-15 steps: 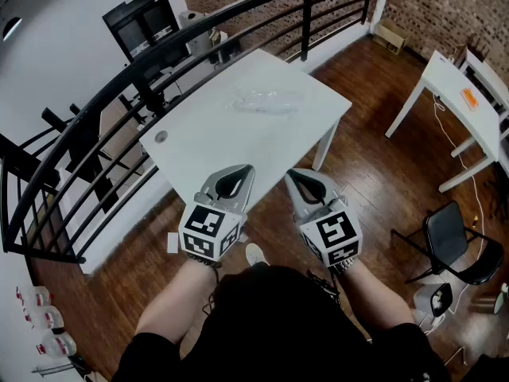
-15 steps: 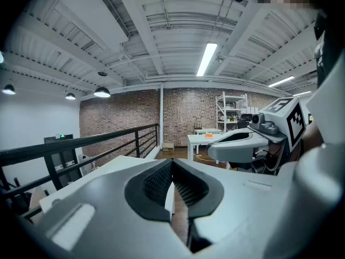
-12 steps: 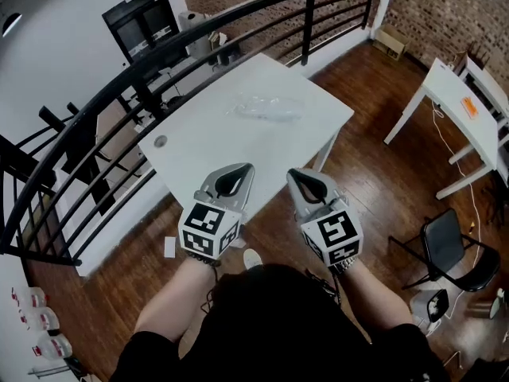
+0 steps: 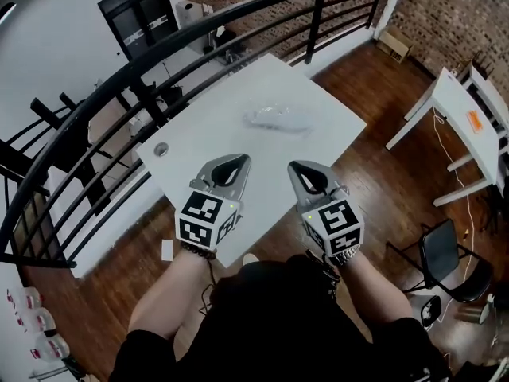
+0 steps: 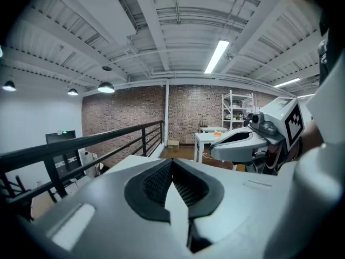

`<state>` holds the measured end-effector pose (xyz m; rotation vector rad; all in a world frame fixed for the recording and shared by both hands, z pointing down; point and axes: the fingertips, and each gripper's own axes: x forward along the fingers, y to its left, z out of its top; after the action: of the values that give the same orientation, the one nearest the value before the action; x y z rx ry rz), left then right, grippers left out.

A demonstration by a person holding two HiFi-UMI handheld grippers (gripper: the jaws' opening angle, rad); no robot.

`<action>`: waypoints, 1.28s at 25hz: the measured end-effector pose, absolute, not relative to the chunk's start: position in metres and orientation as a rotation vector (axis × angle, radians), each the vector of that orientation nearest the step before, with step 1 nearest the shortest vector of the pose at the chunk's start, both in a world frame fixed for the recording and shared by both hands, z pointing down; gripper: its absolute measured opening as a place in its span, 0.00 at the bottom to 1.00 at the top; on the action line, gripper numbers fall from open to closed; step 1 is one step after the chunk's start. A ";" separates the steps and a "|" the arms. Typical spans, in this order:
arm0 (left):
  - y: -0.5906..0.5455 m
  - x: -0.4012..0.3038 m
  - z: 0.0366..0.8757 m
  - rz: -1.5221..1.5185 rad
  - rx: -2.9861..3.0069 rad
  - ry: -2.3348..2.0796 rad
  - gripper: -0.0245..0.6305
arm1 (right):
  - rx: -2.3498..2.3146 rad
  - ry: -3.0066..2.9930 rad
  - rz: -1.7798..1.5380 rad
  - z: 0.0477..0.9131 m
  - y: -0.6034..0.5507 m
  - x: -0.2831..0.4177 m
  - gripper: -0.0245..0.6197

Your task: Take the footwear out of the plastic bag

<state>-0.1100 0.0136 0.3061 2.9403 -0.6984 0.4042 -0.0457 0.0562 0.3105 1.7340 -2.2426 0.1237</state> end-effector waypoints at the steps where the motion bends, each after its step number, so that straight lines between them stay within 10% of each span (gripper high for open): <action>1: 0.008 -0.109 0.309 0.416 2.931 -0.700 0.06 | 1.725 -2.238 0.135 0.313 0.049 -0.043 0.02; 12: -0.070 -0.078 0.345 0.545 2.779 -0.820 0.06 | 1.603 -2.239 0.301 0.360 -0.039 0.015 0.02; 32: -0.179 -0.048 0.435 0.750 2.489 -0.982 0.19 | 1.273 -2.061 0.537 0.515 -0.175 0.059 0.32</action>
<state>-0.0484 -0.1792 0.4346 2.4888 -0.9825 0.7498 0.0593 -0.1747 0.5149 1.2729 -2.0613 0.5370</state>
